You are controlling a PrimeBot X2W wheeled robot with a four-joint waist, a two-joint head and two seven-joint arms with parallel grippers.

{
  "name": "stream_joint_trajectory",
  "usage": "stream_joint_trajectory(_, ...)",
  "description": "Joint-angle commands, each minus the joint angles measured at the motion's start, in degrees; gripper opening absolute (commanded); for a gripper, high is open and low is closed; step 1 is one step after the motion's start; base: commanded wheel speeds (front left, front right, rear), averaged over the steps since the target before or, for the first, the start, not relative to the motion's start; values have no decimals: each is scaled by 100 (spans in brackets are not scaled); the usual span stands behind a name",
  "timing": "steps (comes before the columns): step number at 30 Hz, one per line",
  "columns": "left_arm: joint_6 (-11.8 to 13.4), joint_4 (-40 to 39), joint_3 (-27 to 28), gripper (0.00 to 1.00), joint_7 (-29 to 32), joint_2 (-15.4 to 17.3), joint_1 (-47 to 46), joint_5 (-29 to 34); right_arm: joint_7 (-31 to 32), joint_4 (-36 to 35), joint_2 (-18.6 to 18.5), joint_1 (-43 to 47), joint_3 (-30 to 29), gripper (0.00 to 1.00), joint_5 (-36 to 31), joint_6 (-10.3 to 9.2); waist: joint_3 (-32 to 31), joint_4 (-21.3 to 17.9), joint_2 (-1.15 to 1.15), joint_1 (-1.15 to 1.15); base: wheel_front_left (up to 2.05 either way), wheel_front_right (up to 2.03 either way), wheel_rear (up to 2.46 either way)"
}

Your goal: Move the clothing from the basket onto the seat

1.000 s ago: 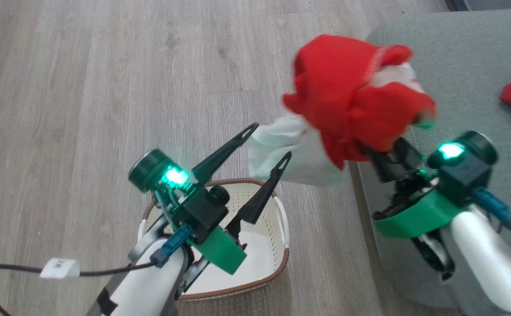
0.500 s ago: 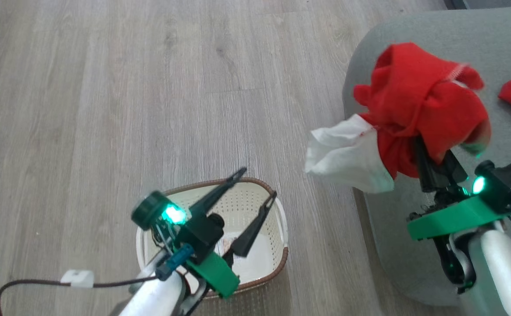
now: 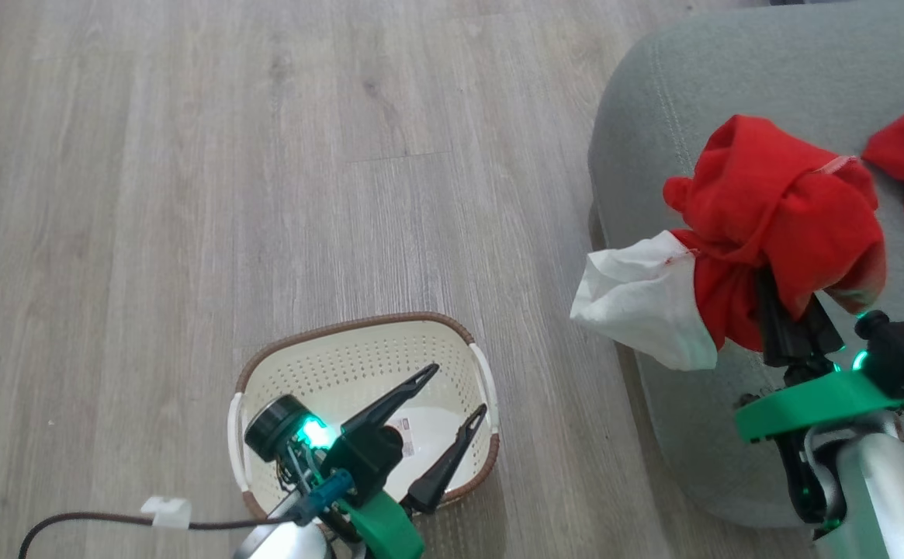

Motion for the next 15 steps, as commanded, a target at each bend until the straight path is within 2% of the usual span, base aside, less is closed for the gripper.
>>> stream_joint_trajectory(1,-4,-160,190,100,-28,-1,-163,18,-38,-205,-13,-148,64,0,-3,-1,26,-53,0,0,0,0,0)
stream_joint_trajectory(15,-5,-222,178,100,-28,-5,-275,148,-38,-307,68,-234,-216,0,1,-1,274,-777,0,0,0,0,0)
